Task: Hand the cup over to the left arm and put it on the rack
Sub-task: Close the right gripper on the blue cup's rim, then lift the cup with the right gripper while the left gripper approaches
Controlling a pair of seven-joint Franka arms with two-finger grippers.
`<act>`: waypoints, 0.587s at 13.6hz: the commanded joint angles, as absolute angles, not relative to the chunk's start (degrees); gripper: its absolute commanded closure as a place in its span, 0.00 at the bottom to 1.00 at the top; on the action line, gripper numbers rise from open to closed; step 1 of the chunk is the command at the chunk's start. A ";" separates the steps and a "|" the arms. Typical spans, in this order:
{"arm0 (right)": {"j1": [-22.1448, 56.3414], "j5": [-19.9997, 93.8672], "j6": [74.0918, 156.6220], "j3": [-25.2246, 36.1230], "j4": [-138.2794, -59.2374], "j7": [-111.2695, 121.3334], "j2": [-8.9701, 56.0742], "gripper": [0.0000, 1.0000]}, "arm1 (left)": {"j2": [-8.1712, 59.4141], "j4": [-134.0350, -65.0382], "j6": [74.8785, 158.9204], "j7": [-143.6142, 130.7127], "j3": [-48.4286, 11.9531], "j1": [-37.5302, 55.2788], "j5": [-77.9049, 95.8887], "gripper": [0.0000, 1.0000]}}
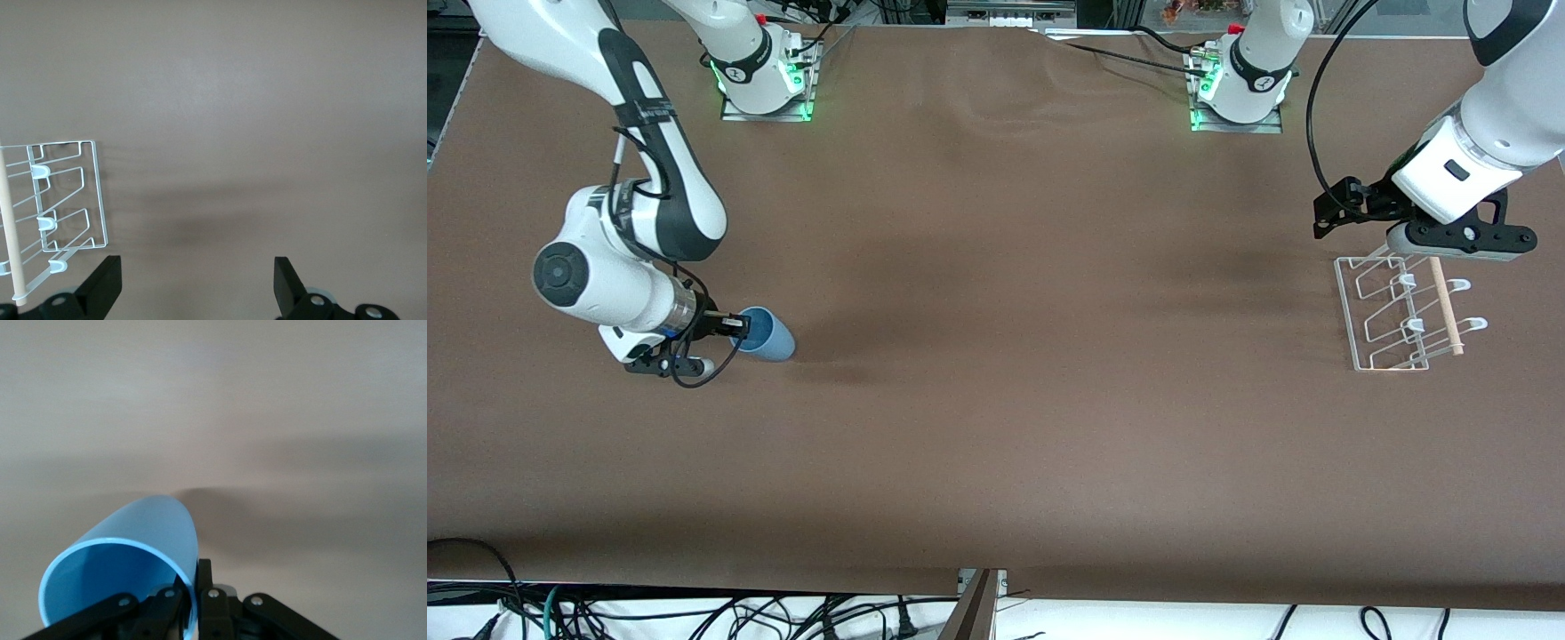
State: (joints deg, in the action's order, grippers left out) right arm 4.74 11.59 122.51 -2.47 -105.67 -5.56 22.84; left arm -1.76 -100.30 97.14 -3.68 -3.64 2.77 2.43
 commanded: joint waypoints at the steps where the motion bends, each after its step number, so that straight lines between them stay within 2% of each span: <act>1: 5.71 19.66 111.74 -3.51 -95.83 -5.36 22.76 1.00 | -1.14 -98.79 95.98 -3.87 -3.87 2.46 3.25 0.00; 3: 7.11 25.63 109.43 -4.65 -91.16 -5.36 23.81 1.00 | 0.17 -98.62 95.98 -2.73 -4.04 2.72 3.16 0.00; 8: 12.20 42.41 110.04 -5.54 -85.70 -5.71 26.80 1.00 | 3.16 -97.65 95.98 -1.58 -5.71 4.04 2.64 0.00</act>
State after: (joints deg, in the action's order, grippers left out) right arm 10.67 37.12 110.81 -5.35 -89.42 -5.60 24.31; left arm 2.04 -100.10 96.97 -2.85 -5.17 3.61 2.43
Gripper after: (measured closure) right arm 0.943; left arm 0.000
